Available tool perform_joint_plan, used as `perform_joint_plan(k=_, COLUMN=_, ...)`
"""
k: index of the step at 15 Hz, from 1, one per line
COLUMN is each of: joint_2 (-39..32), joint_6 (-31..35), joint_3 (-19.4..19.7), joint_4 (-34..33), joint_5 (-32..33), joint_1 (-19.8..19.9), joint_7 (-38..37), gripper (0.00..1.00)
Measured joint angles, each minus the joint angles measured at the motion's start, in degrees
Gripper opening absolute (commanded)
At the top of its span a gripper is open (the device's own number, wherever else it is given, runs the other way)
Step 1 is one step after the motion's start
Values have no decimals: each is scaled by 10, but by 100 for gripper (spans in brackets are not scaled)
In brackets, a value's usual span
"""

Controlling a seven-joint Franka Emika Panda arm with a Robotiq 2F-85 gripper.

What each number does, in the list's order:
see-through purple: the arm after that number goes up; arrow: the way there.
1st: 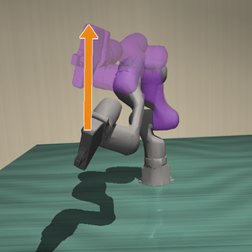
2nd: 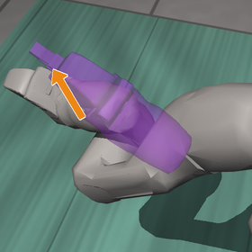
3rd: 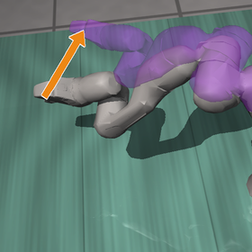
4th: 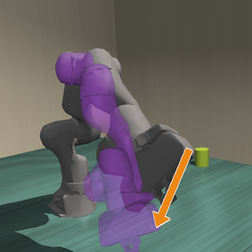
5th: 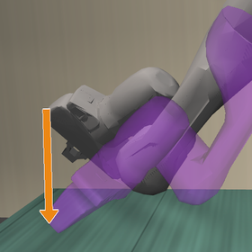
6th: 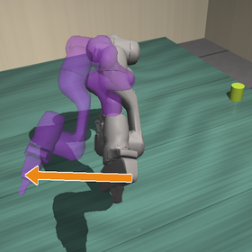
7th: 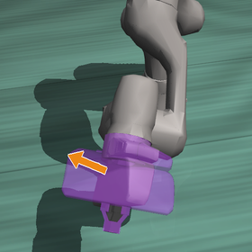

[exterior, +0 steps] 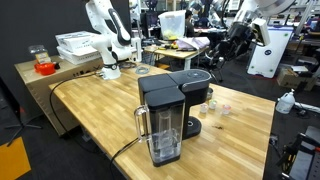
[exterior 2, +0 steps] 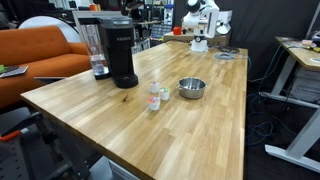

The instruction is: Take the coffee pot out of the pot and put it on the table then open and close the coffee machine chamber

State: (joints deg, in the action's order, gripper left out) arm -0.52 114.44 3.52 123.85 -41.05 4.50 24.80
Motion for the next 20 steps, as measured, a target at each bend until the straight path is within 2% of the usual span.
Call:
perform_joint_plan(k=4, joint_2=60, joint_6=48, joint_3=34, joint_4=83, joint_5=-4, joint_1=17, joint_7=0, gripper=8)
perform_joint_plan(k=5, joint_2=78, joint_6=58, joint_3=43, joint_4=104, joint_5=-3, joint_1=23, joint_7=0, gripper=16)
perform_joint_plan(k=6, joint_2=96, joint_6=68, joint_3=52, joint_4=125, joint_5=-2, joint_1=28, joint_7=0, gripper=33)
perform_joint_plan(k=9, joint_2=151, joint_6=81, joint_3=73, joint_4=181, joint_5=0, joint_1=40, joint_7=-1, gripper=54)
perform_joint_plan(k=10, joint_2=168, joint_6=81, joint_3=79, joint_4=196, joint_5=0, joint_1=41, joint_7=-1, gripper=35)
perform_joint_plan(k=12, joint_2=195, joint_6=81, joint_3=87, joint_4=219, joint_5=-1, joint_1=42, joint_7=-1, gripper=50)
perform_joint_plan(k=13, joint_2=203, joint_6=82, joint_3=88, joint_4=225, joint_5=-1, joint_1=42, joint_7=-1, gripper=54)
perform_joint_plan(k=20, joint_2=206, joint_6=84, joint_3=88, joint_4=228, joint_5=-1, joint_1=42, joint_7=-1, gripper=54)
